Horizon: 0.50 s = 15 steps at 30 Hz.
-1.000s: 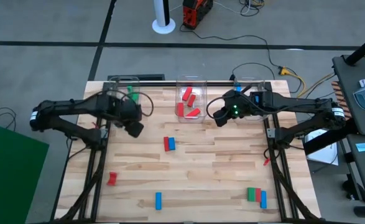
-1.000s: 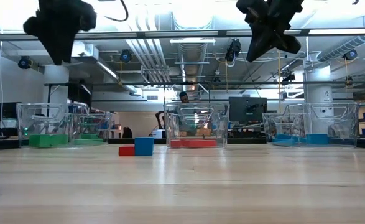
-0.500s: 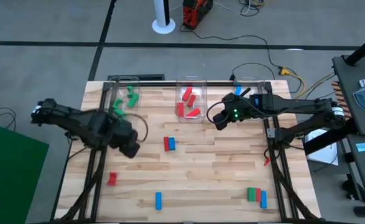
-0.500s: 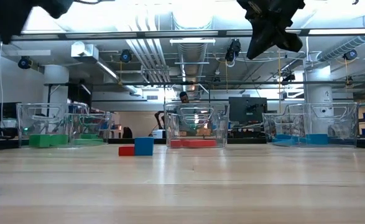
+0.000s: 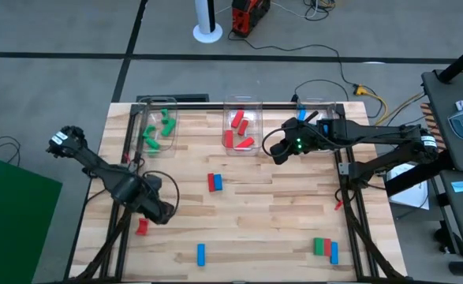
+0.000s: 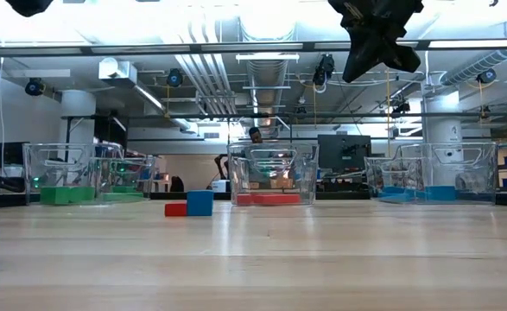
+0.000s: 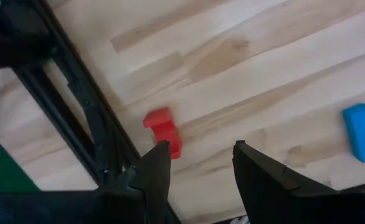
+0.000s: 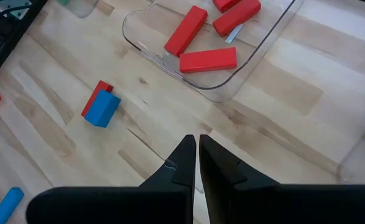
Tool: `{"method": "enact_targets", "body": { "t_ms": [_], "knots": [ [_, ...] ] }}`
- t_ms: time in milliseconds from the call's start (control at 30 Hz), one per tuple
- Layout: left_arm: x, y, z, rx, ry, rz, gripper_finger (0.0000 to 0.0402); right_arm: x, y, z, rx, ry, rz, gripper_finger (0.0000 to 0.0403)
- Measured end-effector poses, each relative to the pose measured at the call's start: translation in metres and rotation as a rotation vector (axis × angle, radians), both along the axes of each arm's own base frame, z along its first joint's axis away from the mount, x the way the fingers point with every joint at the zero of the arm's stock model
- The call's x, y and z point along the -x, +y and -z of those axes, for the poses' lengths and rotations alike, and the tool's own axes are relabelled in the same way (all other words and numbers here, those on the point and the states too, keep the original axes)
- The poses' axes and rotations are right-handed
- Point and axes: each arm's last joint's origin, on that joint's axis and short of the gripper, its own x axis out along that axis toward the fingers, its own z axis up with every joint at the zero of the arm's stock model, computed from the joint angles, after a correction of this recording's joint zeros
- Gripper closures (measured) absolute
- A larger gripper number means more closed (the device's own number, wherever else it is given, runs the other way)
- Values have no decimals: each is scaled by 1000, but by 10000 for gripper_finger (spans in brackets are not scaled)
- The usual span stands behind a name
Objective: Sort blocks
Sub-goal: Put the red wooden block into the middle transparent bin
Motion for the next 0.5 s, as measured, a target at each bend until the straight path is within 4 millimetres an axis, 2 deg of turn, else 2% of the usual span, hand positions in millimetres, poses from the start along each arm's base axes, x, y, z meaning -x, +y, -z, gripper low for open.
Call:
{"method": "enact_targets", "body": {
  "t_ms": [200, 300, 500],
  "knots": [
    [-5, -18, 30, 89, -37, -7, 251, 0, 0, 0, -2, -1, 3, 390],
    [2, -25, 45, 118, 0, -39, 251, 0, 0, 0, -2, -1, 3, 390],
    [21, -35, 54, 100, 56, -97, 251, 0, 0, 0, -2, 0, 2, 390]
  ]
}}
